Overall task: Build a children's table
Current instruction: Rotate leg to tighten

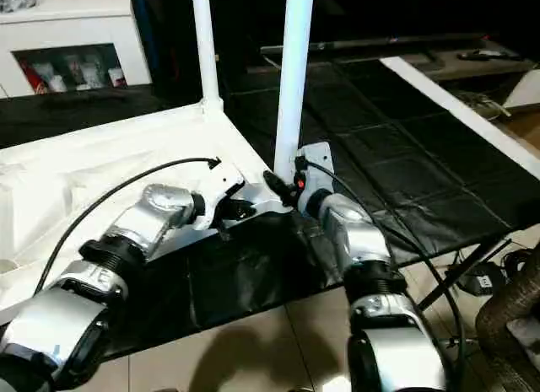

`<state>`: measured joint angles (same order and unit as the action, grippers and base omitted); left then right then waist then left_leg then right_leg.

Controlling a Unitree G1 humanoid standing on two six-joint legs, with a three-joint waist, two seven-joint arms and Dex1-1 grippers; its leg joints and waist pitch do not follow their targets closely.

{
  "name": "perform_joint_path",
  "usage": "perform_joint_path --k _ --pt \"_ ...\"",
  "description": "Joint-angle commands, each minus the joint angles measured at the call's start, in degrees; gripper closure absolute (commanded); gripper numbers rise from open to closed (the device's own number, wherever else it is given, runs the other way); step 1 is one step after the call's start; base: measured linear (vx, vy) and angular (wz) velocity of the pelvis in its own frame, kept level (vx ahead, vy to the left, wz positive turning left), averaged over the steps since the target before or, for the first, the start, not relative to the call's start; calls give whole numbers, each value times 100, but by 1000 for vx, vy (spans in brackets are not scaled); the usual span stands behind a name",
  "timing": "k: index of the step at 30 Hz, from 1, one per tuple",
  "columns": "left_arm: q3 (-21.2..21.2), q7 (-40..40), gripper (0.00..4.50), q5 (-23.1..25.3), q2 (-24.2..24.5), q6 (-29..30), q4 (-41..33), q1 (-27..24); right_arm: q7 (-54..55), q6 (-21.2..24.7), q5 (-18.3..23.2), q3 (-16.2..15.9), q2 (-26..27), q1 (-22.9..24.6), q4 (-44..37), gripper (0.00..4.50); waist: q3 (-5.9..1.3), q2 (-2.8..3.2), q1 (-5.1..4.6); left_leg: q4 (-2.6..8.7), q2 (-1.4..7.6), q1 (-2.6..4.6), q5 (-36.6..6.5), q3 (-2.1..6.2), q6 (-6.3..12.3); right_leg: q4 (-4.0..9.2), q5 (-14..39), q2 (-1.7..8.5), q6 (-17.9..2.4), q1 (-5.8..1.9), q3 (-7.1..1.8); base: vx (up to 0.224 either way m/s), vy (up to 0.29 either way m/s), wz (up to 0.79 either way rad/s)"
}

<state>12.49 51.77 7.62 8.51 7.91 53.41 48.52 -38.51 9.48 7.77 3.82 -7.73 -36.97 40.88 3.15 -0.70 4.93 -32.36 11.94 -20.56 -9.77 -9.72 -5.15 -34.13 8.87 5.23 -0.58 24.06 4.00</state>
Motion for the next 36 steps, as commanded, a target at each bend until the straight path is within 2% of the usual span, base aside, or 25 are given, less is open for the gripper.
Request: perform_joint_path --k 1,4,5,7,10,11,12,13,18,20,22,25,30,32,36 --pt "74 463 450 -149 77 -511 -285 7 -950 3 88 -430 -129 287 -130 88 -448 -34 45 252 37 -14 -649 -61 627 299 377 241 -1468 -426 -198 0 0 0" --pt "180 1019 450 -145 323 -861 -324 -97 -1642 -37 215 -388 -519 423 -349 54 -435 -35 98 255 64 -5 -788 -66 645 297 436 228 -1530 -436 -185 0 0 0" --pt "198 1141 450 -139 378 -882 -327 -115 -1808 -45 256 -369 -615 444 -399 49 -430 -21 102 256 81 1 -908 -73 611 302 560 241 -1548 -413 -188 0 0 0" --pt "263 1568 450 -180 508 -1039 -366 -181 -2234 -65 334 -370 -852 477 -498 43 -419 -22 120 268 91 9 -1068 -68 544 323 819 247 -1524 -413 -184 0 0 0" --pt "379 1954 450 -173 653 -1241 -358 -222 -2659 -136 337 -453 -1130 486 -537 6 -413 -21 165 275 108 34 -1134 -72 464 334 1016 254 -1481 -383 -197 0 0 0" --pt "470 2223 450 -145 749 -1458 -312 -230 -3009 -248 318 -562 -1348 491 -562 6 -411 -21 194 277 114 59 -1185 -76 434 346 1088 257 -1475 -360 -198 0 0 0" --pt "470 2223 450 -145 749 -1458 -312 -230 -3009 -248 318 -562 -1348 491 -562 6 -415 -23 203 273 114 60 -1204 -77 434 345 1101 259 -1477 -364 -200 0 0 0" --pt "553 2653 450 -180 851 -1598 -309 -245 -3600 -325 362 -700 -1588 512 -662 6 -419 -30 226 272 110 42 -1148 -73 439 331 1050 255 -1470 -382 -198 0 0 0" --pt "697 3115 450 -157 949 -1834 -312 -239 -4477 -256 513 -887 -1782 501 -789 6 -431 -35 299 249 114 22 -1002 -72 538 290 820 266 -1503 -386 -199 0 0 0" --pt "746 3225 450 -140 966 -1913 -310 -233 -4662 -297 496 -967 -1795 464 -727 40 -435 -41 316 249 121 20 -978 -67 527 285 847 273 -1529 -381 -193 0 0 0" --pt "786 3333 450 -131 979 -2005 -284 -217 -4827 -282 503 -1058 -1790 406 -614 40 -440 -37 324 245 128 28 -972 -68 509 280 826 271 -1556 -368 -193 0 0 0" --pt "811 3418 450 -124 980 -2099 -253 -201 -5027 -278 505 -1161 -1736 365 -532 75 -434 -44 325 244 132 31 -1063 -67 475 286 883 271 -1583 -357 -192 0 0 0" --pt "812 3441 450 -122 965 -2138 -242 -200 -5082 -269 476 -1224 -1643 309 -413 103 -420 -37 320 258 137 18 -1212 -54 371 302 1216 290 -1482 -349 -192 0 0 0" --pt "813 3433 450 -122 955 -2143 -245 -203 -5091 -275 471 -1236 -1622 280 -361 127 -415 -39 319 262 138 15 -1269 -51 333 309 1333 291 -1425 -349 -194 0 0 0" --pt "813 3383 450 -114 939 -2172 -211 -198 -5133 -283 493 -1265 -1610 225 -274 161 -428 -53 321 251 137 12 -1163 -54 338 288 1185 283 -1438 -352 -196 0 0 0"
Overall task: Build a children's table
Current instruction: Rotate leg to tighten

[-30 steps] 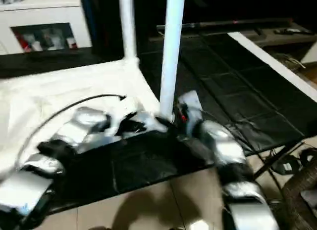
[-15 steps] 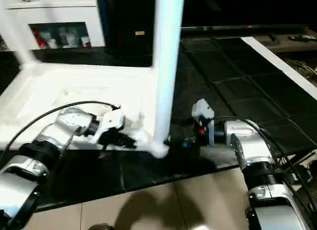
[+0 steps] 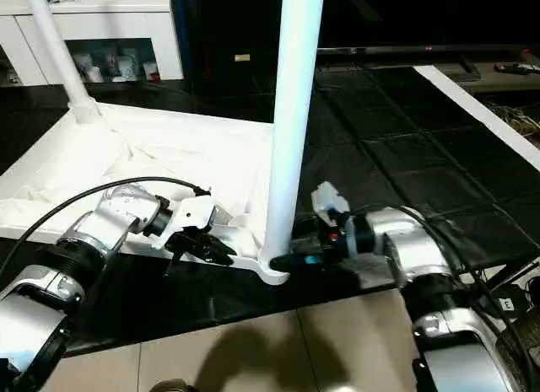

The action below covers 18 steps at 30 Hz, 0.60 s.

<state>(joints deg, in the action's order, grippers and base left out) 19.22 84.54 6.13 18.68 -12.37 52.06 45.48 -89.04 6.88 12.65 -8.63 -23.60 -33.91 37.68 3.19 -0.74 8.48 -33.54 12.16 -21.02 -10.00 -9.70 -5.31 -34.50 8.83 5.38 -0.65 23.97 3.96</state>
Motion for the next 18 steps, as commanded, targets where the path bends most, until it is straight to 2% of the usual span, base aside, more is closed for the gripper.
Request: perform_joint_path --k 1,8,13,14,16,17,18 --pt "141 94 450 37 -82 -148 -70 106 -108 -13 7 -22 -25 -84 50 171 -436 -52 -32 363 112 55 -1086 -59 375 318 1108 268 -1448 -345 -191 0 0 0" --pt "125 -63 450 93 -93 -159 -4 98 -197 -1 22 -56 -28 -76 62 230 -434 -52 -16 357 111 56 -1055 -61 403 319 1137 272 -1438 -343 -189 0 0 0" --pt "67 -414 450 150 -147 51 72 106 -157 96 92 -56 4 70 -90 243 -425 -48 -5 363 114 71 -1173 -62 367 346 1339 277 -1390 -332 -192 0 0 0" --pt "-38 -680 450 101 -242 274 109 116 38 264 102 -53 51 213 -237 244 -409 -63 -1 371 118 73 -1182 -68 360 349 1358 265 -1385 -327 -197 0 0 0" --pt "-140 -906 450 34 -348 467 119 128 305 377 73 -36 112 325 -329 244 -403 -72 22 379 122 85 -1234 -66 340 367 1531 280 -1312 -323 -204 0 0 0" --pt "-181 -992 450 -1 -406 572 109 134 574 413 15 -8 174 348 -316 245 -385 -87 12 392 109 79 -1387 -60 298 404 1855 283 -1226 -320 -195 0 0 0" --pt "-218 -1094 450 -26 -466 690 91 137 924 422 -51 44 267 362 -294 246 -376 -66 10 402 108 81 -1447 -54 260 417 2020 286 -1164 -319 -196 0 0 0"
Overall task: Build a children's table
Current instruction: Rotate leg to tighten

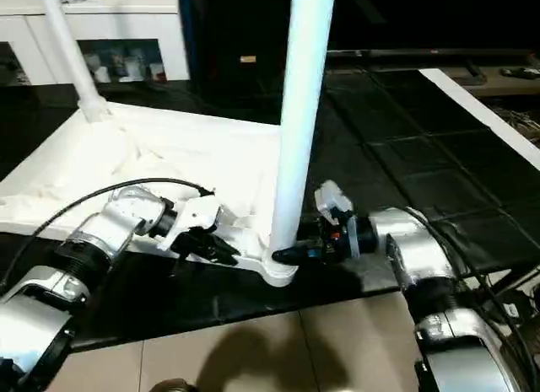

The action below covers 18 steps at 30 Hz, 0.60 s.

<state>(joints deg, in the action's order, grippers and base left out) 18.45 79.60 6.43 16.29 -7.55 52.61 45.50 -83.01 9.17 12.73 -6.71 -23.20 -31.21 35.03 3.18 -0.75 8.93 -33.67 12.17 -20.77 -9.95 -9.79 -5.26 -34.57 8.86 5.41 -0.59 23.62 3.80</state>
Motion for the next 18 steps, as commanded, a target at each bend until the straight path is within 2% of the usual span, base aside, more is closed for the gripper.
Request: perform_joint_path --k 1,2,3,4,5,6,7,8,9,10,11,13,14,15,17,18 --pt "-140 -600 450 -56 -226 207 36 136 322 194 -59 -149 228 92 -29 246 -362 -69 -58 432 97 55 -1554 -30 178 451 2317 292 -1043 -279 -176 0 0 0" --pt "-217 -829 450 -98 -345 428 15 159 953 309 -118 -23 428 90 -3 248 -354 -81 -97 447 83 51 -1641 -24 122 479 2558 286 -930 -279 -171 0 0 0" --pt "-288 -1082 450 -126 -475 641 26 209 1630 491 -155 120 670 56 20 249 -342 -77 -123 457 81 64 -1691 -15 84 495 2689 292 -883 -265 -173 0 0 0" --pt "-333 -1251 450 -133 -550 776 58 261 1987 639 -153 201 822 20 23 250 -325 -64 -186 461 56 67 -1851 -1 17 538 3040 288 -759 -253 -158 0 0 0" --pt "-347 -1301 450 -135 -572 816 68 276 2091 683 -152 225 866 9 24 250 -332 -82 -238 480 33 34 -1843 36 -52 549 3276 295 -601 -298 -130 0 0 0" --pt "-488 -1832 450 -158 -802 1183 184 463 3021 1011 -196 391 1299 -157 64 250 -340 -69 -264 481 27 41 -1855 51 -54 577 3370 303 -535 -297 -122 0 0 0" --pt "-495 -1857 450 -160 -813 1201 189 472 3063 1021 -201 396 1318 -166 68 251 -329 -41 -347 493 16 26 -1886 64 -105 580 3378 277 -503 -278 -114 0 0 0" --pt "-593 -2224 450 -188 -968 1411 262 601 3551 1124 -250 452 1579 -325 168 252 -338 -44 -417 480 -1 33 -1948 72 -132 605 3466 278 -465 -273 -95 0 0 0" --pt "-626 -2356 450 -199 -1023 1469 286 646 3673 1140 -256 463 1663 -390 220 252 -346 -52 -442 479 -8 30 -1953 82 -116 613 3483 282 -454 -288 -79 0 0 0" --pt "-643 -2463 450 -197 -1065 1500 289 667 3803 1136 -285 461 1723 -433 252 252 -357 -49 -465 476 -9 21 -1901 77 -52 634 3392 285 -461 -291 -83 0 0 0" --pt "-667 -2767 450 -171 -1199 1585 268 712 4244 1145 -358 455 1954 -599 403 252 -357 -47 -503 477 2 15 -1842 65 -9 612 3130 273 -567 -273 -105 0 0 0" --pt "-657 -2925 450 -137 -1289 1622 224 716 4388 1128 -383 438 2055 -659 455 252 -373 -58 -527 466 -2 31 -1761 44 63 599 2839 260 -693 -271 -116 0 0 0" --pt "-659 -3005 450 -124 -1354 1658 180 708 4436 1069 -436 413 2114 -673 452 218 -373 -52 -531 458 7 37 -1698 23 118 579 2581 253 -809 -263 -138 0 0 0" --pt "-645 -2982 450 -116 -1373 1652 142 689 4383 1004 -459 383 2142 -665 447 218 -375 -54 -531 456 8 37 -1667 14 138 568 2468 246 -856 -267 -143 0 0 0" --pt "-621 -2928 450 -99 -1372 1619 96 659 4338 913 -507 349 2166 -647 436 184 -396 -62 -506 445 7 32 -1427 -13 233 515 1990 241 -1004 -303 -163 0 0 0" --pt "-612 -2893 450 -76 -1340 1609 83 647 4325 883 -515 358 2175 -626 403 184 -397 -114 -506 444 7 15 -1350 -21 265 506 1899 237 -1022 -316 -161 0 0 0"
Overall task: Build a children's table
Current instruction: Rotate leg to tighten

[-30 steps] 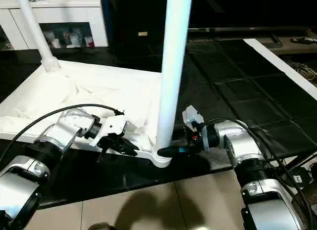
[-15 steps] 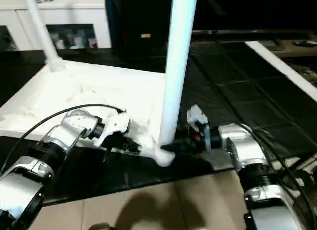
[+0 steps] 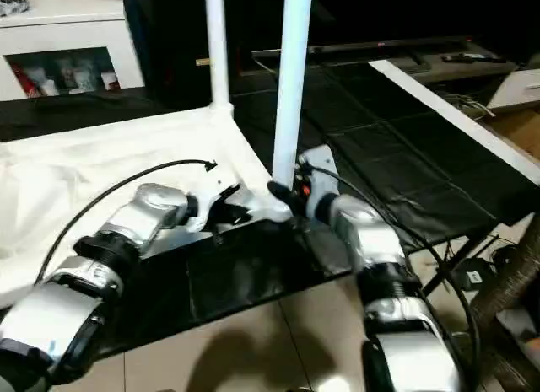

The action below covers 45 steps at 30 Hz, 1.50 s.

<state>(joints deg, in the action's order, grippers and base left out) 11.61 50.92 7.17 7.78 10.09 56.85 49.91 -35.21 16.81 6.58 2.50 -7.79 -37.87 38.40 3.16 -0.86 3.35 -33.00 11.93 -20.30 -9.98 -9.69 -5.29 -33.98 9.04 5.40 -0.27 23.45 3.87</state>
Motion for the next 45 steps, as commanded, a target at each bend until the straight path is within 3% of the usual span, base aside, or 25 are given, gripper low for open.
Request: perform_joint_path --k 1,5,11,13,14,18,20,26,38,45 --pt "83 17 450 -121 -438 -190 -349 193 -464 97 99 -542 633 66 20 176 -405 -84 69 369 33 -24 -1261 -33 288 425 1765 246 -1092 -303 -174 0 0 0" --pt "152 218 450 -63 -212 -421 -355 121 -641 -212 54 -551 455 168 -35 135 -419 -48 90 353 29 -37 -936 -45 384 377 1299 250 -1235 -340 -183 0 0 0" --pt "183 830 450 -112 209 -724 -471 -68 -1730 -781 137 -595 -228 415 -112 90 -436 -59 123 318 51 -49 -717 -57 629 302 608 232 -1515 -361 -177 0 0 0" --pt "232 1330 450 -155 399 -950 -537 -148 -2381 -859 275 -574 -592 530 -278 68 -425 -76 158 322 58 -38 -782 -64 648 318 695 232 -1517 -368 -172 0 0 0" --pt "277 1681 450 -199 494 -1123 -593 -207 -2723 -848 349 -569 -787 572 -366 58 -423 -48 218 319 88 -34 -855 -76 677 300 736 228 -1544 -360 -176 0 0 0" --pt "405 2264 450 -244 653 -1282 -664 -288 -3380 -953 367 -632 -1181 627 -453 32 -421 -51 273 322 99 -2 -1004 -78 564 307 902 235 -1552 -334 -174 0 0 0" --pt "556 2718 450 -214 783 -1551 -685 -348 -3932 -1160 378 -714 -1457 630 -435 32 -421 -22 330 321 122 17 -1070 -80 549 305 922 240 -1568 -309 -186 0 0 0" --pt "727 3245 450 -208 874 -1819 -706 -397 -4785 -1141 502 -878 -1717 593 -372 32 -419 -55 422 317 121 4 -1068 -79 537 289 979 249 -1553 -315 -187 0 0 0" --pt "887 3594 450 -160 911 -2170 -670 -397 -5467 -1160 533 -1103 -1676 345 -40 134 -417 -65 469 308 142 -2 -1167 -75 434 286 1225 258 -1491 -277 -182 0 0 0" --pt "870 3582 450 -170 897 -2176 -651 -391 -5573 -1183 543 -1147 -1667 300 61 181 -428 -87 473 296 133 -25 -1036 -75 433 269 1162 265 -1455 -291 -180 0 0 0"
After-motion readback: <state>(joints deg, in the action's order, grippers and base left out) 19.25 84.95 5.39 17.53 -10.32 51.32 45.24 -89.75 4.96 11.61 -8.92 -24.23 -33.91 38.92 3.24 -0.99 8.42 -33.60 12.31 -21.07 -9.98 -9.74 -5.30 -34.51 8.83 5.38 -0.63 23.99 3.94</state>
